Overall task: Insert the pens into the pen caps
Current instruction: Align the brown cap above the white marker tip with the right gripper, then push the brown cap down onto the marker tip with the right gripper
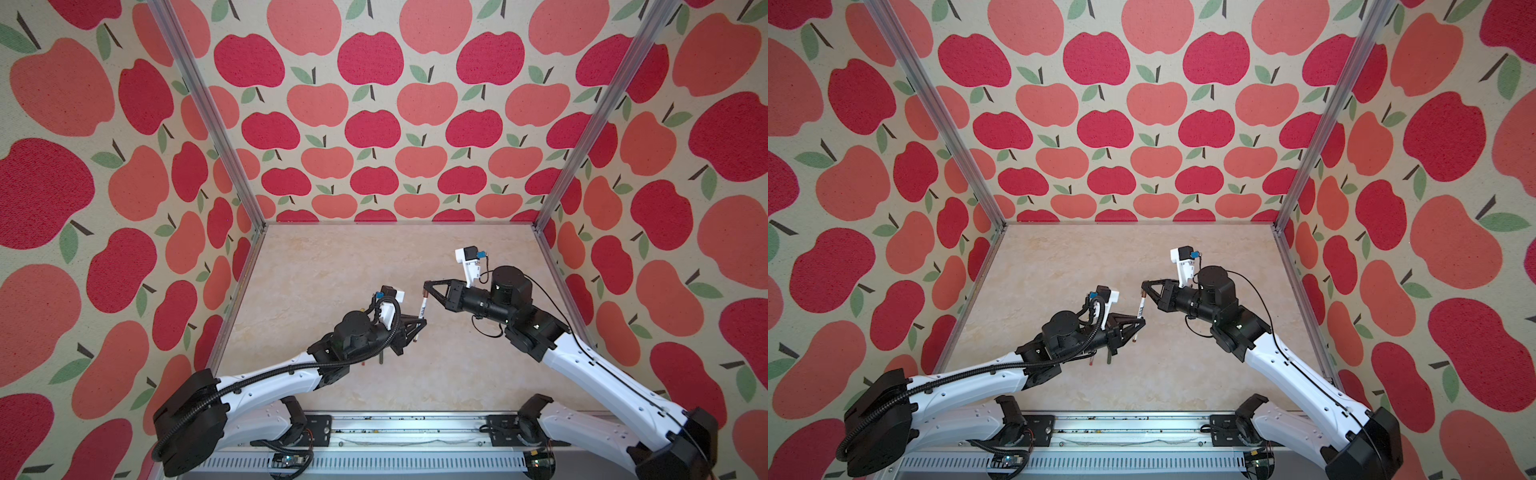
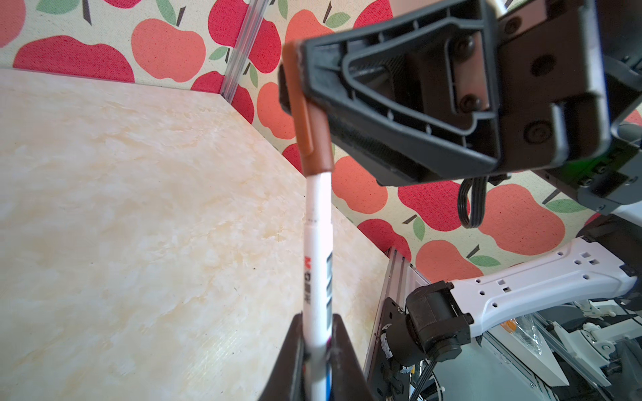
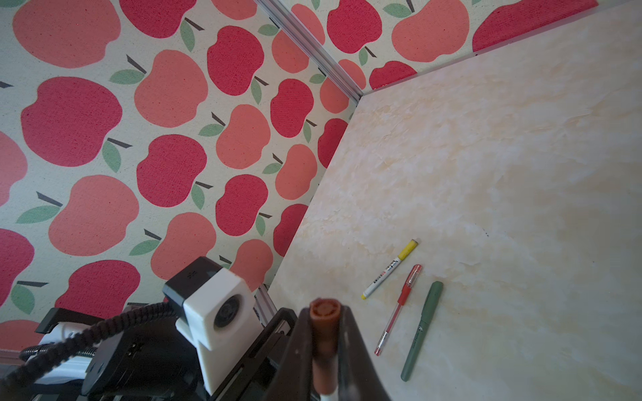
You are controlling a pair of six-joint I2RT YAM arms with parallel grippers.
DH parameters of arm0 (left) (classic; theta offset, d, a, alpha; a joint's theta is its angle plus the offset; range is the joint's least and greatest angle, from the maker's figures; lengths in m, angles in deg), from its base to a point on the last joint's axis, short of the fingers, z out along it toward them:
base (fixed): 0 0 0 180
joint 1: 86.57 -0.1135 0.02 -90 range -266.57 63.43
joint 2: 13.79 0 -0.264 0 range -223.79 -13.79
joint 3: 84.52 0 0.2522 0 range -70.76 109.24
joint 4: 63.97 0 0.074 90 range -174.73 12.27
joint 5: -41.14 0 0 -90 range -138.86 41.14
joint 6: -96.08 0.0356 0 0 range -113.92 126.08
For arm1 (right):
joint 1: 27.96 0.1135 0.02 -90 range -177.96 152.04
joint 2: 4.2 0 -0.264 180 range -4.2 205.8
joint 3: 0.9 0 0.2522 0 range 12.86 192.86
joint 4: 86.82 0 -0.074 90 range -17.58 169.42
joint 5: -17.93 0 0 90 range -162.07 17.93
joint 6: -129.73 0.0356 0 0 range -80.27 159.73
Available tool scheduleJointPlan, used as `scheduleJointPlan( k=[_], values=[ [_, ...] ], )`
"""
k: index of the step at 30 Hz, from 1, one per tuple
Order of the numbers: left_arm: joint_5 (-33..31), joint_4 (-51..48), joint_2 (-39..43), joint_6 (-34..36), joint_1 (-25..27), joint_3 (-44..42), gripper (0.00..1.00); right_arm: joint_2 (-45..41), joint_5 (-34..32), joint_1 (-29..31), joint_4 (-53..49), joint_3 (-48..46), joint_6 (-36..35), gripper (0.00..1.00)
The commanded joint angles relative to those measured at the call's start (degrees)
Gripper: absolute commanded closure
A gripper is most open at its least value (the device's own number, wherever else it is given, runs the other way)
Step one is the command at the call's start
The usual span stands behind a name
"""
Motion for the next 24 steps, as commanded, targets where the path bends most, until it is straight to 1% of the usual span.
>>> scheduleJointPlan(
  k=[1, 6, 7, 12, 18, 24],
  values=[
    [-2.4, 4.5, 1.4, 0.9, -0.2, -0.8, 1.0, 0.4, 1.5, 1.2, -2.3, 0.3, -2.2, 0.93],
    [-2.6, 4.4, 1.9, 2.3, -0.3, -0.7, 1.0, 0.6, 1.9, 1.4, -4.6, 0.5, -4.6, 0.93],
    [-2.7, 4.5, 3.4, 2.5, -0.4, -0.8, 1.0, 0.6, 2.1, 1.5, -4.2, 0.1, -4.8, 0.93],
    [-3.0, 5.6, 3.8, 2.9, -0.5, -1.4, 1.0, 1.2, 3.7, 2.1, -1.5, -1.7, -4.8, 0.94],
    [-3.2, 7.6, 3.8, 2.8, -0.4, -2.4, 1.0, 0.9, 2.7, 3.1, 0.8, -3.4, -3.3, 0.94],
    [-2.6, 9.8, 3.4, 2.9, -0.4, -2.6, 1.0, 0.6, 2.9, 4.0, 4.2, -5.7, -3.6, 0.94]
  ],
)
